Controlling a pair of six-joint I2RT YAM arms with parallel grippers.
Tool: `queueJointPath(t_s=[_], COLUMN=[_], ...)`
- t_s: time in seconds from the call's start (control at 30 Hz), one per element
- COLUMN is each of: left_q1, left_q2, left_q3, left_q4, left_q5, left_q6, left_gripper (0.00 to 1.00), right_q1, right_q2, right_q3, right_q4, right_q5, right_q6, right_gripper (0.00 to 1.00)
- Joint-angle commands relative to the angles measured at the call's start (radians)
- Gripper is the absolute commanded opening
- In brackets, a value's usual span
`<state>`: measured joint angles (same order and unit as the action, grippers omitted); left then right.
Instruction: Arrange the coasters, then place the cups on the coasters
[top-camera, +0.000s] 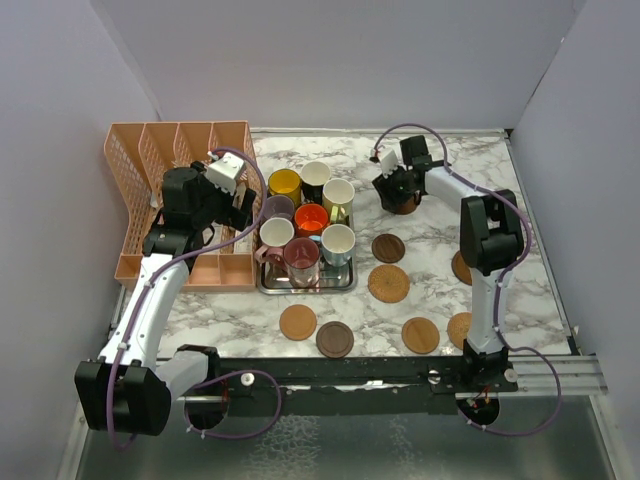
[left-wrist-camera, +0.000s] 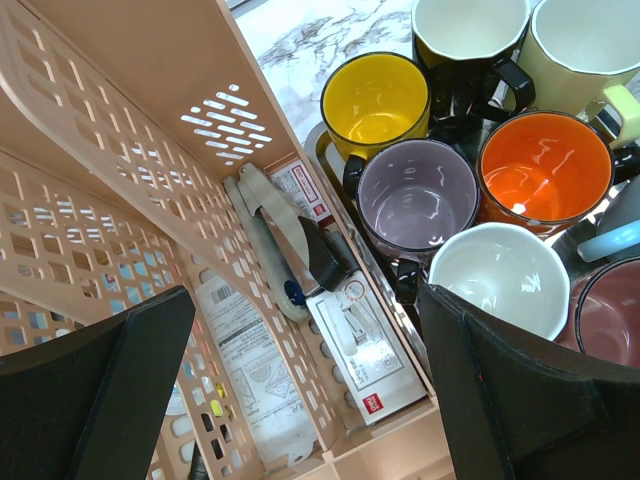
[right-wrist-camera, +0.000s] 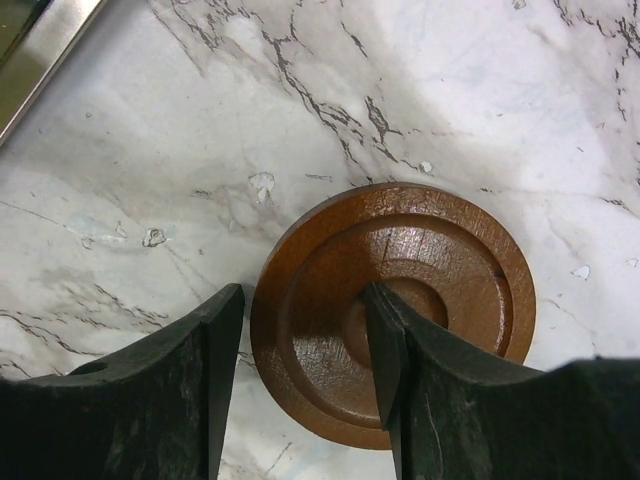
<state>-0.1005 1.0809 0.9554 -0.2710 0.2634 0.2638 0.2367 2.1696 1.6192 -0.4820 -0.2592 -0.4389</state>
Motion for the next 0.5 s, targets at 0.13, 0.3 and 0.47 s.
queueJointPath(t_s=[0.13,0.3,0.47], left_q1=[-0.008,-0.010,-0.011], left_q2=[-0.008,-0.012,-0.018], left_q3=[0.023,0.008,0.002], left_q4=[-0.005,0.001,0.000], left_q5=[0.032,0.033,0.030], left_q6=[0.001,0.006,0.012], left_gripper=[0.99,0.99,0.99], right_q1=[-0.005,-0.033,-0.079], right_q2=[-0.114,-0.211,-0.329], right_q3=[-0.037,-0.060,-0.159], right_q4=[0.026,0.007,-0.044], right_q5=[0.024,0.029,0.028], right_q6=[0.029,0.025,0.016], right_gripper=[0.66,0.69,0.69])
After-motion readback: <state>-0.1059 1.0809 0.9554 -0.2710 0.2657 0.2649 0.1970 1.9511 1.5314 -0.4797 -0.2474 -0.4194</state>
